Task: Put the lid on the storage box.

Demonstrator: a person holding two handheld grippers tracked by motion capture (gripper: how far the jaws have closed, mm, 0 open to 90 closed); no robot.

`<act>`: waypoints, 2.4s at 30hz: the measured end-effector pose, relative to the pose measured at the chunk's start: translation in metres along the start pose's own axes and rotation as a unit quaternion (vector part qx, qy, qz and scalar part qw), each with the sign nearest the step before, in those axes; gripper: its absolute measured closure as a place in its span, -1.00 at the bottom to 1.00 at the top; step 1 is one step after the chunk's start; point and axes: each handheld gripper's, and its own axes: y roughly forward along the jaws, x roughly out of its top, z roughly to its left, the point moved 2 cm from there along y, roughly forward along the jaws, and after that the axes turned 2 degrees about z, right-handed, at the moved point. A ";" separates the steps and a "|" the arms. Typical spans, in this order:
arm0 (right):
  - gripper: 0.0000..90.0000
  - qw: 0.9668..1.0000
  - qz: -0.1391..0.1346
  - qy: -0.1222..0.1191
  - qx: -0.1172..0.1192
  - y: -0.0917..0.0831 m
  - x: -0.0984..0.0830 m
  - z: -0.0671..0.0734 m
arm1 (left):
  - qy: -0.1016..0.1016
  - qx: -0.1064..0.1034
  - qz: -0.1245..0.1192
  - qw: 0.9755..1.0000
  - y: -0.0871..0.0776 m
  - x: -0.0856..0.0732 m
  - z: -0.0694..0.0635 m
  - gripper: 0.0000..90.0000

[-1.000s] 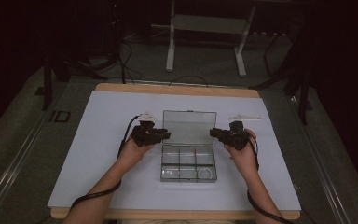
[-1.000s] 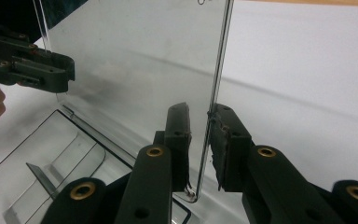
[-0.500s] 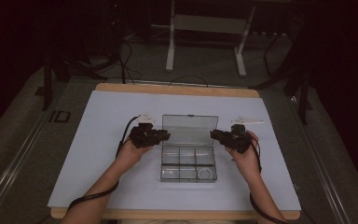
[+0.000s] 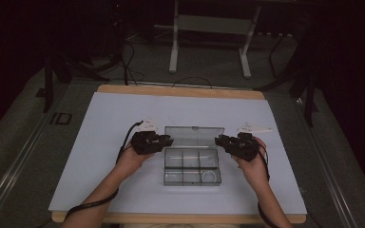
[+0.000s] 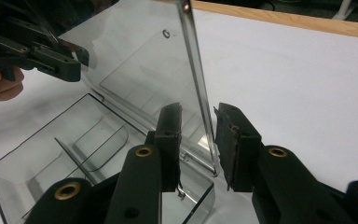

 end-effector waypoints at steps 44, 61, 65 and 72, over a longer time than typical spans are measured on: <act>0.41 0.999 0.011 0.001 0.038 -0.014 -0.027 0.009 | 0.054 0.012 0.006 0.998 -0.012 -0.015 -0.021 0.31; 0.34 0.999 0.015 0.011 0.043 -0.014 -0.033 0.008 | 0.054 0.011 0.005 0.998 -0.017 -0.024 -0.022 0.30; 0.36 0.999 0.017 0.008 0.045 -0.013 -0.036 0.009 | 0.056 0.012 0.007 0.998 -0.018 -0.026 -0.024 0.30; 0.30 0.999 0.024 0.012 0.042 -0.014 -0.041 0.009 | 0.058 0.014 0.011 0.998 -0.020 -0.028 -0.024 0.30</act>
